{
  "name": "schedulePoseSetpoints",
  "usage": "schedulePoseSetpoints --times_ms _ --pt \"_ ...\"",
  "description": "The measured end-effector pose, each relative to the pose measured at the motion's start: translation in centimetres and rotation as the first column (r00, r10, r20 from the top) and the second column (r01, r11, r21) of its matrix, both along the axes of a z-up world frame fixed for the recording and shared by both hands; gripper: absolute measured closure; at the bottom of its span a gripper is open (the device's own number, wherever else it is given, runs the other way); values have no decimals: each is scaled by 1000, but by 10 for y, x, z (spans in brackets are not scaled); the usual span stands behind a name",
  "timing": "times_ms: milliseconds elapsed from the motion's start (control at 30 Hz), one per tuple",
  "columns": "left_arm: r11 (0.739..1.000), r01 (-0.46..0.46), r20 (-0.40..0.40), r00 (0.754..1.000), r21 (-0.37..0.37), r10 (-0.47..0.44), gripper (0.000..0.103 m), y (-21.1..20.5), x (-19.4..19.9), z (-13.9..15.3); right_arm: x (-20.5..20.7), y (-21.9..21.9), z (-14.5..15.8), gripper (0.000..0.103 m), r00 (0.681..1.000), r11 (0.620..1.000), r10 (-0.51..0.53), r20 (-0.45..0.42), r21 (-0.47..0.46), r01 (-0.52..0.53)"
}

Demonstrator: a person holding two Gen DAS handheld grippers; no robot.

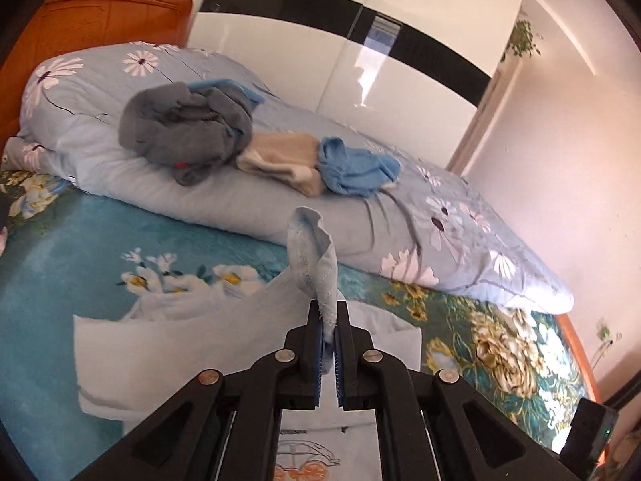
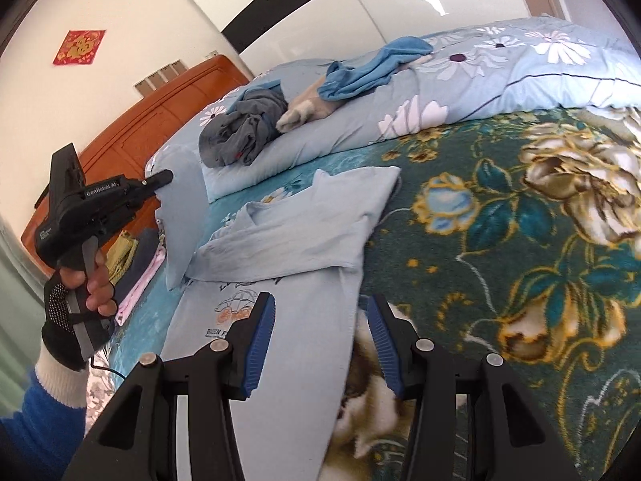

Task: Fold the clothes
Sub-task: 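Fold the held sleeve across the chest with the left gripper and release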

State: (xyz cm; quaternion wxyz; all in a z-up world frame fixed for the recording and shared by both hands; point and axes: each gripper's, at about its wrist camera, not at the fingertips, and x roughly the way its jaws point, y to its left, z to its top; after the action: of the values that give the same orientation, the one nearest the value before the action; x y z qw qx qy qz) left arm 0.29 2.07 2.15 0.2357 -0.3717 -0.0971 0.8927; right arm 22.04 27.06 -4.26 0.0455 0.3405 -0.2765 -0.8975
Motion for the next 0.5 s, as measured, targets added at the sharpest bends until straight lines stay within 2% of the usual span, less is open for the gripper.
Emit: schedulePoseSetpoints --times_ms 100,200,300,400,467,500 --pt "997 64 53 997 -48 -61 98 44 9 -24 10 14 -8 54 999 999 -37 14 -34 38" --pt "992 95 119 989 -83 -85 98 72 12 -50 16 19 -14 54 999 998 -47 26 -47 48" --pt "988 105 184 979 -117 -83 97 86 8 -73 19 18 -18 54 999 998 -41 36 -41 42" --pt "987 115 227 970 -116 -86 96 89 6 -87 18 16 -20 54 999 999 -32 40 -40 34" --pt "986 132 255 962 -101 -103 88 87 7 -92 14 15 -21 54 999 999 -23 39 -41 24" --pt "985 141 263 958 -94 -112 77 85 8 -92 11 13 -20 54 999 999 -17 37 -41 18"
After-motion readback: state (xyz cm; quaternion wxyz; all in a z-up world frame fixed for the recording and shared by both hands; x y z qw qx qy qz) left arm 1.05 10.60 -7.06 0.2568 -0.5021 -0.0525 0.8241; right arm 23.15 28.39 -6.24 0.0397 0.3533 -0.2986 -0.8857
